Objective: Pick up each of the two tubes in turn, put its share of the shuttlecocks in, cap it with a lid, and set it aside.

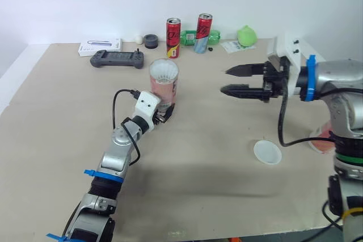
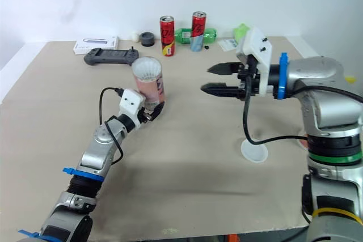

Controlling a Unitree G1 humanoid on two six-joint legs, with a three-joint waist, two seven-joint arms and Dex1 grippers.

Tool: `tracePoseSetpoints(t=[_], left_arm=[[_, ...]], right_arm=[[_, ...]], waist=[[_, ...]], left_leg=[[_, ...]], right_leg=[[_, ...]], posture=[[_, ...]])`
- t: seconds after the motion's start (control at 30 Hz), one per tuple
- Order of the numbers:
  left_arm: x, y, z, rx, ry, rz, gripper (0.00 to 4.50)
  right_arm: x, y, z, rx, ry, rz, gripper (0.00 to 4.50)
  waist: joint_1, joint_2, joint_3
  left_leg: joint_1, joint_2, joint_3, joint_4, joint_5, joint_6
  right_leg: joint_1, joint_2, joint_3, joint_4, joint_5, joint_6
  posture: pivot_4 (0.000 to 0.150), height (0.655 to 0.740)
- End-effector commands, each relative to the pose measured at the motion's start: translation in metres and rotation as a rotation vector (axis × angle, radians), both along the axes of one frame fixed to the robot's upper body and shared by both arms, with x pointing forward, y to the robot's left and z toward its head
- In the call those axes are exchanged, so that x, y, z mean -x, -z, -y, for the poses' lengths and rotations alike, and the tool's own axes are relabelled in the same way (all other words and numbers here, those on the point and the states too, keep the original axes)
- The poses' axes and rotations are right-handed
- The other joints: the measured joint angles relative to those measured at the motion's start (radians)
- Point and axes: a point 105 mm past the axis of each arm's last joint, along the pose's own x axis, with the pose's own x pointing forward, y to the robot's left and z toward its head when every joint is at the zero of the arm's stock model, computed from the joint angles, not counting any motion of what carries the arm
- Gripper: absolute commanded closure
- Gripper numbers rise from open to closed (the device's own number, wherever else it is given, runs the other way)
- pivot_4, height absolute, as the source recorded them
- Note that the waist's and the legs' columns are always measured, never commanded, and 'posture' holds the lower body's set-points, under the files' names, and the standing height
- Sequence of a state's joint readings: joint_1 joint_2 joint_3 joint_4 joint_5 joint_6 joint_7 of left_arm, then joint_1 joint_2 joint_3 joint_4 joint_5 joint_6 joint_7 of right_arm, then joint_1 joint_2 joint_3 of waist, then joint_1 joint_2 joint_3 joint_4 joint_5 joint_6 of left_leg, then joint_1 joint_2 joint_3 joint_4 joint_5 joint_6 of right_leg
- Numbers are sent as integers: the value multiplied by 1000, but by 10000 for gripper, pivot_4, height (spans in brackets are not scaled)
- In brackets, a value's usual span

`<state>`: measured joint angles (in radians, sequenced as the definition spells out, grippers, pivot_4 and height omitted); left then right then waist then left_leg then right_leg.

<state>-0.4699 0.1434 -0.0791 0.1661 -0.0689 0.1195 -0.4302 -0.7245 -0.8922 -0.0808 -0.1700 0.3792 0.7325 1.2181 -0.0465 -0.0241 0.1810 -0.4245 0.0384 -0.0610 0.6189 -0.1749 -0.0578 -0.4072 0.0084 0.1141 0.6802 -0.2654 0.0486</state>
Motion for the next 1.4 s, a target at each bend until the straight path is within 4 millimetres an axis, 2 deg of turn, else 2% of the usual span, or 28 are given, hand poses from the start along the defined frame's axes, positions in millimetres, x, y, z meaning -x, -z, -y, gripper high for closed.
tracePoseSetpoints(t=[0.03,0.17,0.27,0.37,0.53,0.83,0.93,1.1,1.17,1.2,1.3,1.4], left_arm=[[9,-6,7,67,73,8,7922],[24,0,24,87,221,-47,7922],[34,10,32,46,306,-95,7922],[39,25,31,-8,318,-158,7922],[44,43,30,-80,332,-224,7922],[44,49,28,-109,318,-248,7922],[44,49,26,-112,312,-249,7922],[43,48,24,-111,296,-244,7922],[43,48,23,-110,291,-245,7922],[43,49,23,-111,290,-247,7922],[43,50,23,-117,288,-248,7922],[42,51,23,-122,280,-247,7922]], right_arm=[[8,20,26,99,103,-32,264],[13,56,51,187,202,-128,264],[17,71,72,200,289,-194,264],[25,84,93,189,372,-265,264],[26,109,100,184,391,-333,264],[15,143,108,175,427,-407,264],[14,151,108,190,423,-428,8026],[17,152,108,201,404,-435,31432],[15,145,105,184,389,-415,41625],[14,140,101,174,371,-397,44703],[1,109,87,149,326,-281,44703],[-17,50,52,97,225,-88,44703]], waist=[[-2,0,0],[-2,0,0],[-3,0,0],[-2,0,0],[-5,0,0],[-4,0,-1],[-5,-1,-1],[-5,-2,-1],[-5,-2,-2],[-5,-2,-2],[-8,-2,-1],[-22,3,-1]], left_leg=[[0,0,0,0,0,0],[1,0,2,1,0,0],[1,0,2,2,0,0],[1,0,3,2,0,0],[4,0,4,3,0,0],[5,0,4,4,1,1],[6,0,4,5,1,1],[9,0,4,4,1,1],[10,0,4,4,1,1],[10,0,4,4,1,1],[10,0,4,4,1,1],[10,-1,6,4,1,1]], right_leg=[[0,0,0,0,0,0],[0,0,2,0,0,0],[0,0,3,0,1,1],[1,0,3,0,1,2],[2,1,5,0,1,2],[3,1,6,0,2,3],[4,1,6,0,3,3],[8,1,6,0,2,2],[8,1,6,0,2,3],[8,1,6,0,2,3],[8,1,6,0,2,2],[7,1,8,0,3,4]], posture=[[1500,7400],[1500,7400],[1500,7400],[1500,7400],[1500,7400],[1500,7400],[1500,7400],[1500,7400],[1500,7400],[1500,7400],[1500,7400],[1500,7400]])
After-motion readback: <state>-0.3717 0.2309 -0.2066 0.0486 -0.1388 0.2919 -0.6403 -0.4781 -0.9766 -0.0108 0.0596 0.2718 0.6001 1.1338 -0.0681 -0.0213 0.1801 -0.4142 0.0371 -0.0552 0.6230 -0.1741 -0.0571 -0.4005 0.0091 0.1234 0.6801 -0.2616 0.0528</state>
